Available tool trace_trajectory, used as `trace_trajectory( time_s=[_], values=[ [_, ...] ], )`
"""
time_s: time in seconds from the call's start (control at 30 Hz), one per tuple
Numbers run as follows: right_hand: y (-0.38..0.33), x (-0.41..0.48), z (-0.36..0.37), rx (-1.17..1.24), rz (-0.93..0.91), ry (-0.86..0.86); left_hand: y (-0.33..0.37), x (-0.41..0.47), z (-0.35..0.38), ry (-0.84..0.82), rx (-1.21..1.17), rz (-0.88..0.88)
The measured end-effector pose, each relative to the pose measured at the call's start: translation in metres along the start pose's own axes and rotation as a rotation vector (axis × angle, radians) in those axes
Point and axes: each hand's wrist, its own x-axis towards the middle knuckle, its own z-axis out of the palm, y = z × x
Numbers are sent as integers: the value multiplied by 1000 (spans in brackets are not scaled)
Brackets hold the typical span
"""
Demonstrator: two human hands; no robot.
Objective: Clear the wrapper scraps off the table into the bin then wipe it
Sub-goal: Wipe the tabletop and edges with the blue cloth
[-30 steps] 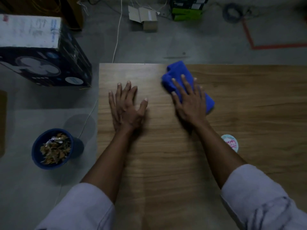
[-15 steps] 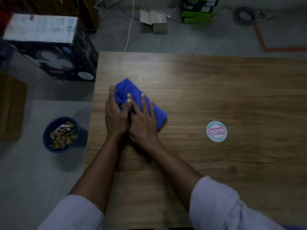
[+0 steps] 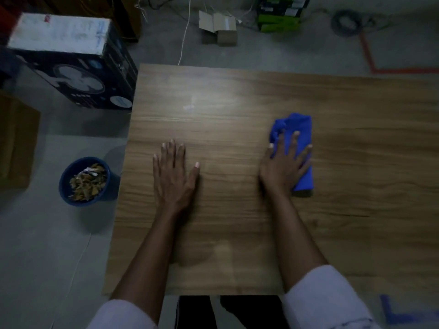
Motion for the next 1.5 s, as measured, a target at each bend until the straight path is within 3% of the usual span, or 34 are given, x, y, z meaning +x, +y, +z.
trace_trajectory(
  time_s=[0.03, 0.17, 0.27, 0.4, 0.53, 0.6, 0.67, 0.73, 0.87, 0.97, 1.1, 1.3, 1.43, 1.5],
  values=[
    [-21, -19, 7, 21, -82, -14, 0, 1, 0, 5, 1, 0],
    [-84, -114, 38, -28, -704, -145, -3, 0, -3, 82, -184, -27],
    [-77, -113, 37, 59, -822, -144, -11, -1, -5, 78, -275, -38],
    [-14, -74, 22, 1, -686, -89, -15, 2, 0, 73, -149, 21],
    [61, -37, -5, -68, -317, -26, -18, -17, -8, 43, -350, -22],
    [73, -39, -18, -10, -83, -17, -19, -40, -13, 59, -457, -69],
    [59, -68, -19, 29, 0, -41, -20, -69, -16, 59, -556, -143],
    [35, -125, -5, 45, -159, -70, -19, -96, -20, 51, -681, -227],
    [-11, -267, 21, 61, -758, -277, -25, -151, -31, 62, -818, -412],
    [-13, -306, 20, 21, -919, -324, -44, -188, -32, 87, -740, -441],
    [27, -282, 11, 51, -820, -219, -62, -206, -26, -9, -488, -248],
    [125, -227, -18, -39, -291, -103, -67, -220, -30, -51, -315, -76],
    [98, -240, -21, -19, 21, -105, -75, -234, -33, -64, -388, -64],
    [54, -269, -13, 16, 17, -137, -82, -238, -38, -60, -465, -82]
  ],
)
